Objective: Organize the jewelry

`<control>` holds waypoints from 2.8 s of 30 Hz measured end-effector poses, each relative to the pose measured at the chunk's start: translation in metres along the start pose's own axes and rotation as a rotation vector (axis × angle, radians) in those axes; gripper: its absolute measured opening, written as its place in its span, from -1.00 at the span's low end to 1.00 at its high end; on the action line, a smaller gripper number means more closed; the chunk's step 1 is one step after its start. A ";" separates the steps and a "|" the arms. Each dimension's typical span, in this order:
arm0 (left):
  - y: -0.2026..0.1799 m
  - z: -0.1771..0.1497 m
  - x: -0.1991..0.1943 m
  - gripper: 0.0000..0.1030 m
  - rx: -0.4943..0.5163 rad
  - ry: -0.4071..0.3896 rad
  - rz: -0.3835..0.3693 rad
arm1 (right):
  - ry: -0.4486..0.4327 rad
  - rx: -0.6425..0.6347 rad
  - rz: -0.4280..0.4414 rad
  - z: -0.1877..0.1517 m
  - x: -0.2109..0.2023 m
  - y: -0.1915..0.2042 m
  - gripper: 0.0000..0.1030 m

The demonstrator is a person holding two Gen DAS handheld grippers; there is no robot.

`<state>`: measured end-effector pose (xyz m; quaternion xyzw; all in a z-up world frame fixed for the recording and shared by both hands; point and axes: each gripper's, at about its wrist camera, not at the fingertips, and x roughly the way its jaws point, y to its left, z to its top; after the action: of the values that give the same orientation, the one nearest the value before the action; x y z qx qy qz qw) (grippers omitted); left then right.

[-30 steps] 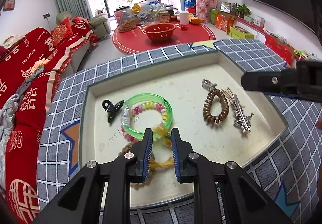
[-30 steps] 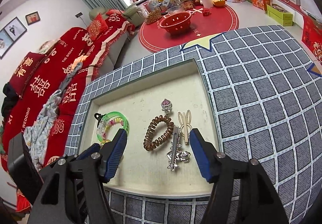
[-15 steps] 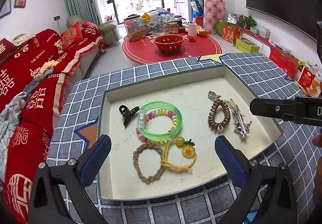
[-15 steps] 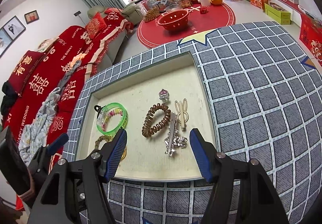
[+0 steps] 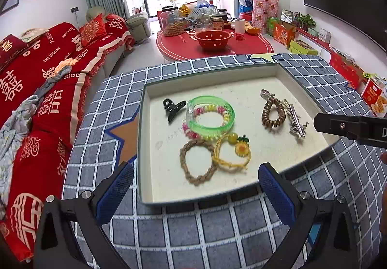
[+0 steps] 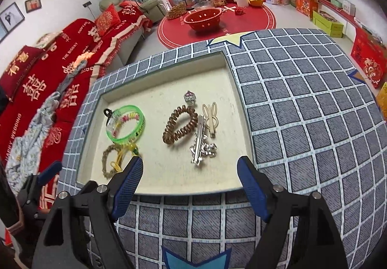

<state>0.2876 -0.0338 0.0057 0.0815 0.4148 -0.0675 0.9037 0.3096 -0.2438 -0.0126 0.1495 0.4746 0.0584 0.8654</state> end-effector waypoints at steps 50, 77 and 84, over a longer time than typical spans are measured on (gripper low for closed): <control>0.001 -0.105 -0.081 1.00 -0.133 -0.136 0.013 | -0.284 -0.164 -0.215 -0.133 -0.078 0.036 0.99; 0.022 -0.081 -0.055 1.00 -0.202 -0.132 0.080 | -0.364 -0.177 -0.246 -0.111 -0.073 0.034 0.99; 0.022 -0.081 -0.055 1.00 -0.200 -0.137 0.080 | -0.372 -0.182 -0.245 -0.112 -0.075 0.037 0.99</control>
<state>0.1958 0.0072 -0.0024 0.0029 0.3532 0.0050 0.9355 0.1768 -0.2044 0.0029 0.0204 0.3145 -0.0333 0.9484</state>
